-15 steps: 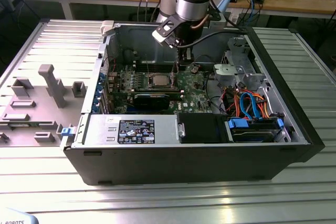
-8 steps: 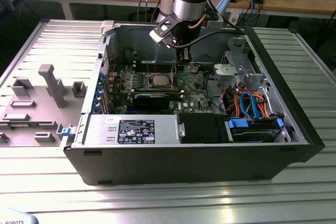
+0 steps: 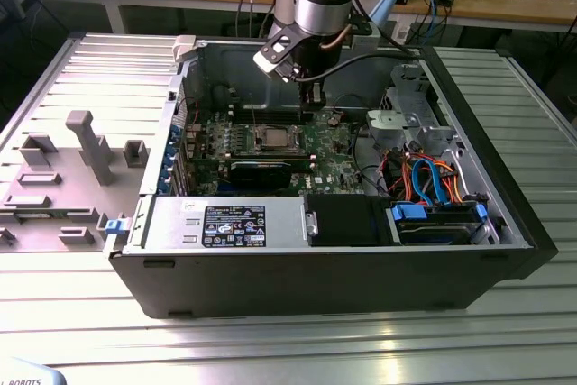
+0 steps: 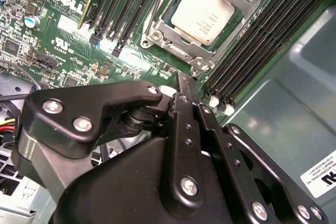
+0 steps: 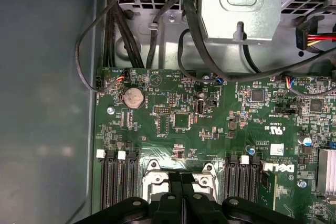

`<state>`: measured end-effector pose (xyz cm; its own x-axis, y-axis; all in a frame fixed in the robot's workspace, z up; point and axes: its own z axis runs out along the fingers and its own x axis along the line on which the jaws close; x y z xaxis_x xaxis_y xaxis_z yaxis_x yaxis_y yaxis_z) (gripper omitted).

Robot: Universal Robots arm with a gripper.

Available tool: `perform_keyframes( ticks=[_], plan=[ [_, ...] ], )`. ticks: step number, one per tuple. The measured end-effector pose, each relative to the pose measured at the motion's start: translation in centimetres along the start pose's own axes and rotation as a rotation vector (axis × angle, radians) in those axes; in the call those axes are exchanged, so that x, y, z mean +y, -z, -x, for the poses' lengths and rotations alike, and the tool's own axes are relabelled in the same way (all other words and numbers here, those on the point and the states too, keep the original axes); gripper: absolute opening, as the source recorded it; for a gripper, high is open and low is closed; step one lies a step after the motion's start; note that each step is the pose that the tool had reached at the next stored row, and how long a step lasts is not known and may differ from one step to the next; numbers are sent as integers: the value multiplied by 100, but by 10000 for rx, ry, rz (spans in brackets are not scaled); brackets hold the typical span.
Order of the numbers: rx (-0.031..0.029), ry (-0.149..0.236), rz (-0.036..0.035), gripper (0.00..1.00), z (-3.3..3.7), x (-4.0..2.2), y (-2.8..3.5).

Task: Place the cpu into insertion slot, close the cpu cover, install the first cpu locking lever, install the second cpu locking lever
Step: 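Close the cpu cover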

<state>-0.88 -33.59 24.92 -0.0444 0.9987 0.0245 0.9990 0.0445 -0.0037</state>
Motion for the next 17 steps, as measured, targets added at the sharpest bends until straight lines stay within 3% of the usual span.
perform_keyframes(
  ticks=[17],
  plan=[
    [0,0,0,11,-1,-34,-10]
  ],
)
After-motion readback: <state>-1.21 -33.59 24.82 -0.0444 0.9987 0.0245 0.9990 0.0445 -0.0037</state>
